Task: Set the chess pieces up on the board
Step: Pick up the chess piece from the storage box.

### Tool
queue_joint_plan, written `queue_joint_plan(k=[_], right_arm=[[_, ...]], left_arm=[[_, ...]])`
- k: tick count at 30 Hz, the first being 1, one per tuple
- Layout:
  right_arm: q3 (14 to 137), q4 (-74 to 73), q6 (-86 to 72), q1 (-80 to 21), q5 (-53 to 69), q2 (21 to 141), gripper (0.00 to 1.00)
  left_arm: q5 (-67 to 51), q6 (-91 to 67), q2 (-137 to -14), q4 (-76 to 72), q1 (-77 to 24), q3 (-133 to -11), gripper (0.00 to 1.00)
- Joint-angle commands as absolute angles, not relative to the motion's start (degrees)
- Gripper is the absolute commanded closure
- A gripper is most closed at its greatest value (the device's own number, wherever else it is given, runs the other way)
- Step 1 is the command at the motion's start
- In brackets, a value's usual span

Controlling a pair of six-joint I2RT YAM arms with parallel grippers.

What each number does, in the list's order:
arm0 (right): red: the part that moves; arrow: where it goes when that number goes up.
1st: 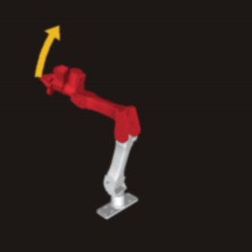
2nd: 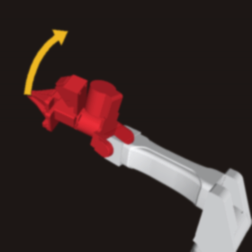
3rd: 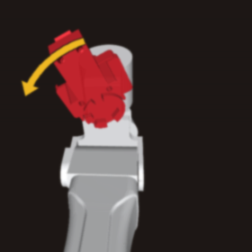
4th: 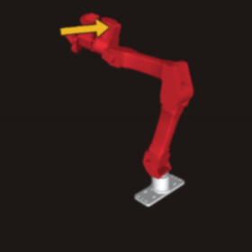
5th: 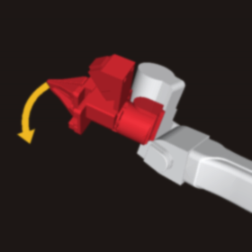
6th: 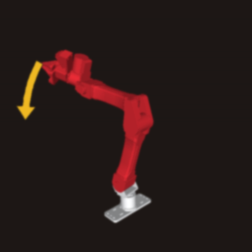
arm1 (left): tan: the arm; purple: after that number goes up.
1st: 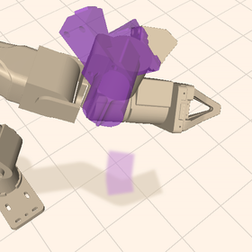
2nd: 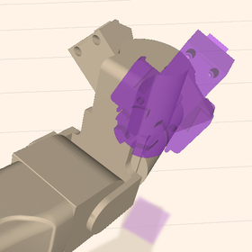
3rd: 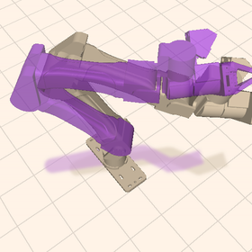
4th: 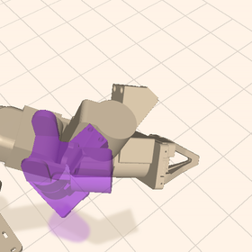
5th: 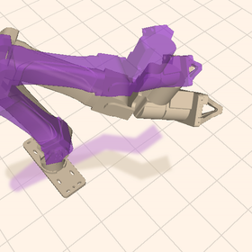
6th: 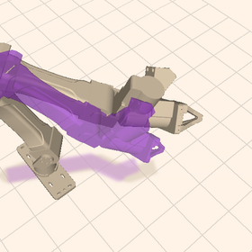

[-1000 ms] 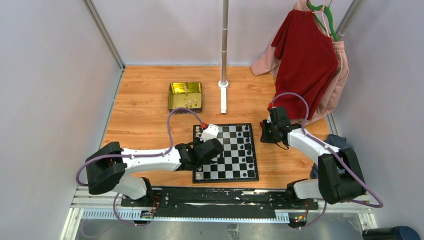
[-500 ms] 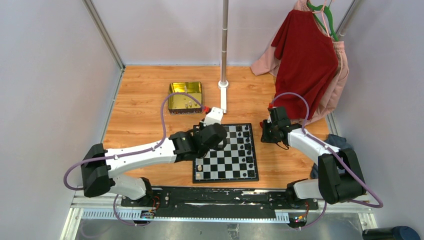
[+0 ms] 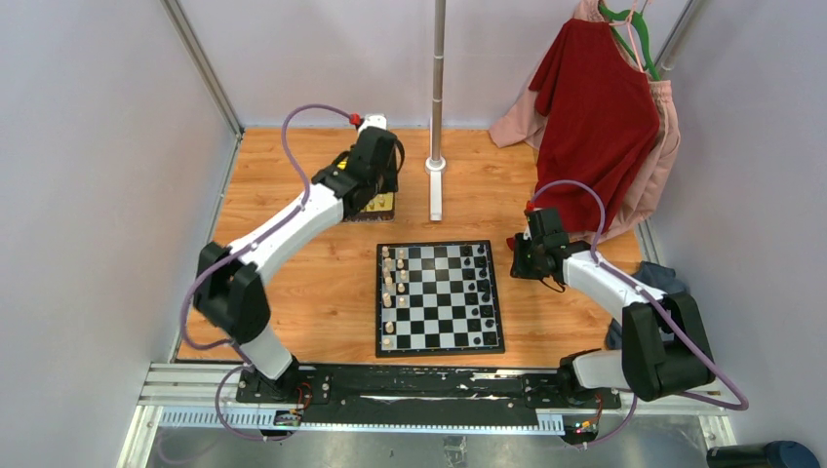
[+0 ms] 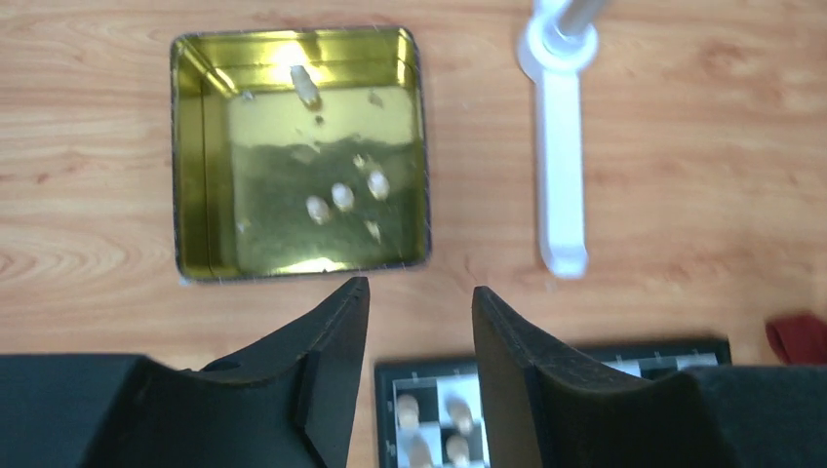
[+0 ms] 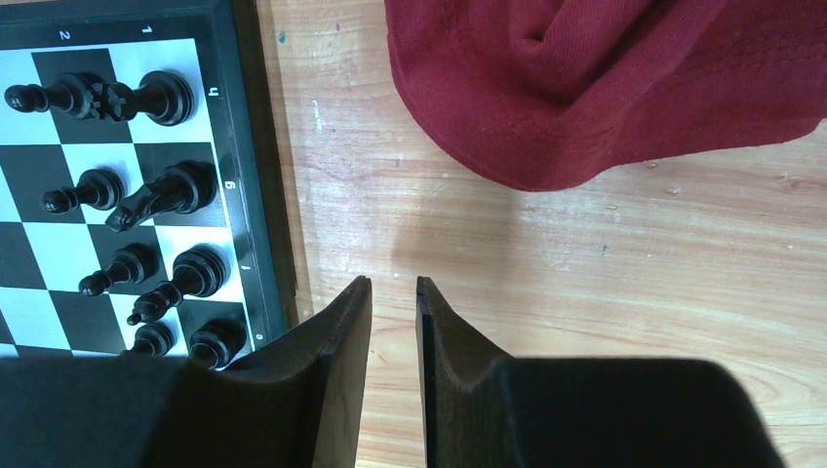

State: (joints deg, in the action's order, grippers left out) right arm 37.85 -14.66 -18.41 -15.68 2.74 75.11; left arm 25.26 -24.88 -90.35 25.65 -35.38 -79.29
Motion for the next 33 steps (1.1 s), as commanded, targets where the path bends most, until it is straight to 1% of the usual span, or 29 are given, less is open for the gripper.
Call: queue_joint_plan(k=[1, 4, 8, 12, 24, 33], right_arm=[[37.6, -16.2, -18.0, -14.8, 2.2, 74.6, 0.72], [37.9, -16.2, -18.1, -14.8, 2.4, 75.5, 0.72], [38.2, -16.0, -18.2, -14.8, 2.4, 77.0, 0.72], [38.6, -15.7, -18.3, -14.8, 2.3, 78.6, 0.72], [40.8, -15.4, -18.5, -14.8, 2.2, 83.5, 0.72], [41.0, -15.5, -18.4, -14.6, 1.5, 84.4, 0.72]], left_arm=[[16.6, -22.7, -101.4, 26.9, -29.6, -88.8, 0.5], [15.1, -22.9, -108.2, 27.1, -27.1, -93.2, 0.5], [12.4, -24.4, -114.7, 25.3, -24.5, -96.1, 0.52], [11.9, -23.7, -117.8, 24.2, -23.2, -96.5, 0.53], [9.0, -22.2, -121.7, 22.3, -21.1, -96.0, 0.58], [7.0, -22.1, -122.7, 21.8, -21.1, -94.7, 0.61]])
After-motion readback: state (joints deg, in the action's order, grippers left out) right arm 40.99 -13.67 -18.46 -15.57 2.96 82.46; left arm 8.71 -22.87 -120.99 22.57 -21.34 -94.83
